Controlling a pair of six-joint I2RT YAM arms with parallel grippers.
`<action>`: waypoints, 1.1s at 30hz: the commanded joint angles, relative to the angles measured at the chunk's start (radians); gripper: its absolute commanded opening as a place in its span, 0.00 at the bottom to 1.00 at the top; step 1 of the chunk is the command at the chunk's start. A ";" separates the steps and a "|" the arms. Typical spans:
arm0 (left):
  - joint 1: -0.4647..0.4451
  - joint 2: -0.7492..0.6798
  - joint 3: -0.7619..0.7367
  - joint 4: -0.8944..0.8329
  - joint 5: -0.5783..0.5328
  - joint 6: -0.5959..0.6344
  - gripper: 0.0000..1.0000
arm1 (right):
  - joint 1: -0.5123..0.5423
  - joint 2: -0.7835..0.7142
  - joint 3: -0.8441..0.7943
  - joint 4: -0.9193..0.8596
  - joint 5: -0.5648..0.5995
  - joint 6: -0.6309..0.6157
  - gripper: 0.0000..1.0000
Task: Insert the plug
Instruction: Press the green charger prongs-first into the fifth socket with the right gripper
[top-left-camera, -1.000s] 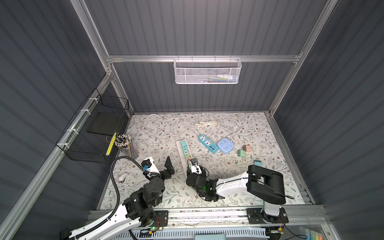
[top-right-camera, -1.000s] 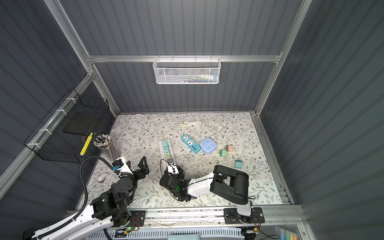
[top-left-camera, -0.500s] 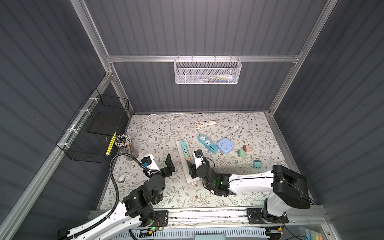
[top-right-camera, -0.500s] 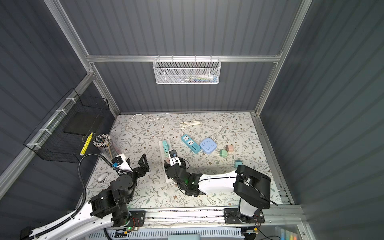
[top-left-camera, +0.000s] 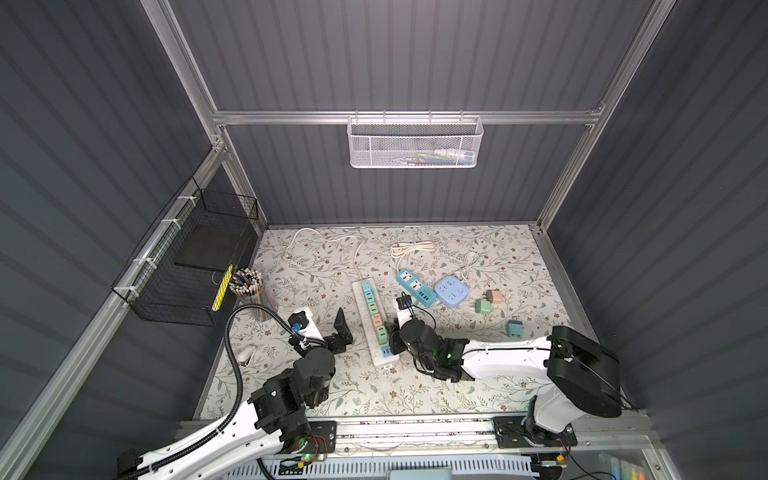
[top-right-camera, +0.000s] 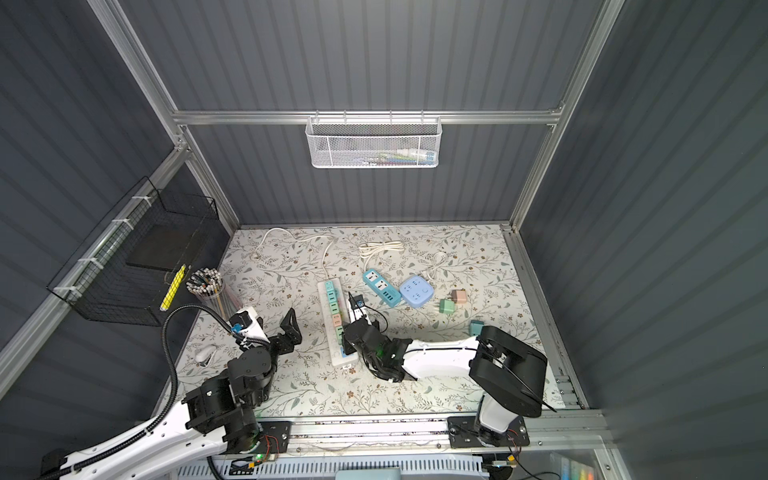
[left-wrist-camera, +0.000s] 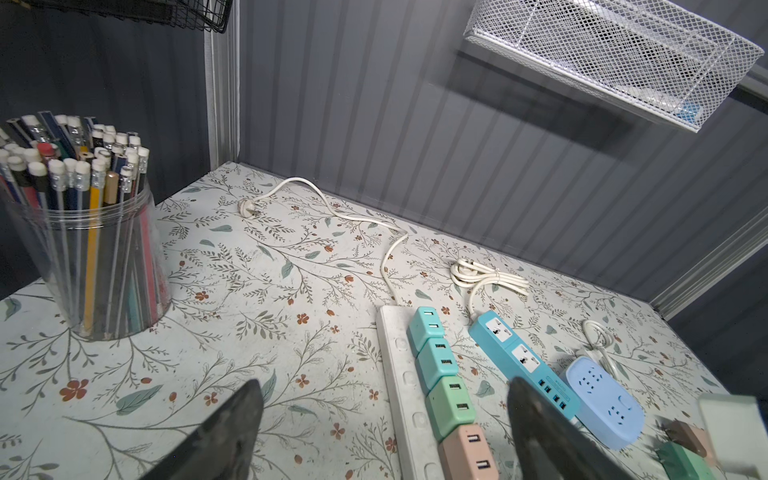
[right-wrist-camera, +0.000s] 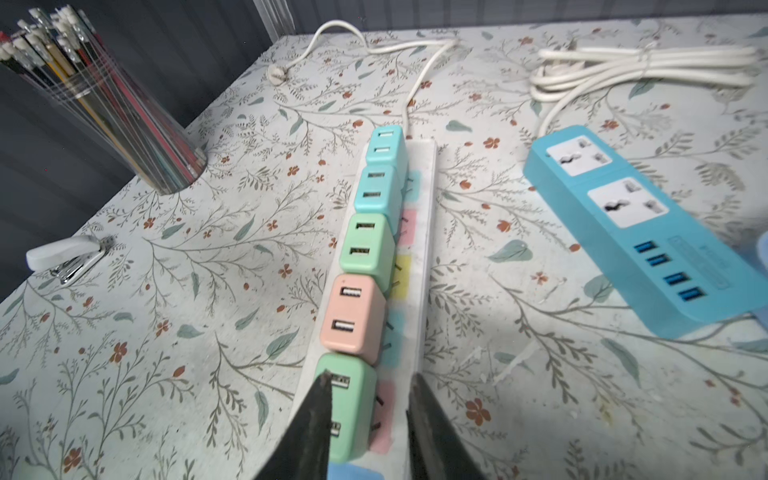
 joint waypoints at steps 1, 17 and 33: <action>0.001 0.002 0.018 -0.012 -0.008 0.000 0.92 | 0.014 0.029 0.006 -0.011 -0.070 0.003 0.37; 0.001 -0.041 0.004 -0.049 -0.015 -0.011 0.92 | 0.042 0.140 0.132 -0.146 -0.022 0.008 0.32; 0.001 -0.055 -0.013 -0.045 -0.016 -0.015 0.92 | 0.052 0.168 0.114 -0.209 0.054 0.085 0.26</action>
